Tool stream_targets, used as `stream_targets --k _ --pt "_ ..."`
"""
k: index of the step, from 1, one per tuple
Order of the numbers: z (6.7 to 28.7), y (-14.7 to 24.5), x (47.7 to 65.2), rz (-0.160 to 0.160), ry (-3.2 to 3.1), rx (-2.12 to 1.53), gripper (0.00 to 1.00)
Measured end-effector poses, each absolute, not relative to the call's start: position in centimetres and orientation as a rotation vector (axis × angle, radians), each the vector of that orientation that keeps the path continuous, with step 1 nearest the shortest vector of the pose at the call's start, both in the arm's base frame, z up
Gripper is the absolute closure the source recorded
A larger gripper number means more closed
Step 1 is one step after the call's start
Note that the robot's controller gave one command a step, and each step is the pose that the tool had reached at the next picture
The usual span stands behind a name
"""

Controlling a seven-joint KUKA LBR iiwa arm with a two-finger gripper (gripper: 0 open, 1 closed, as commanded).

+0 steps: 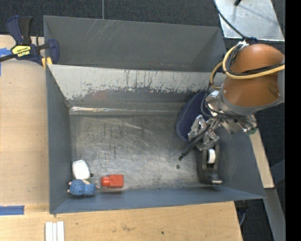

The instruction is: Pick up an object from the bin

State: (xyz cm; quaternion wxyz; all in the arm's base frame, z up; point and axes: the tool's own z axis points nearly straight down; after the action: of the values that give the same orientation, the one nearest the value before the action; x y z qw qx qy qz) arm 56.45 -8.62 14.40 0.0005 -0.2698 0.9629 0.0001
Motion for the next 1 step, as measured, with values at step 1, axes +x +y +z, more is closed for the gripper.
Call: stream_targets --k 1 --pt "13.88 -8.90 56.80 0.000 3.031 -0.817 1.00"
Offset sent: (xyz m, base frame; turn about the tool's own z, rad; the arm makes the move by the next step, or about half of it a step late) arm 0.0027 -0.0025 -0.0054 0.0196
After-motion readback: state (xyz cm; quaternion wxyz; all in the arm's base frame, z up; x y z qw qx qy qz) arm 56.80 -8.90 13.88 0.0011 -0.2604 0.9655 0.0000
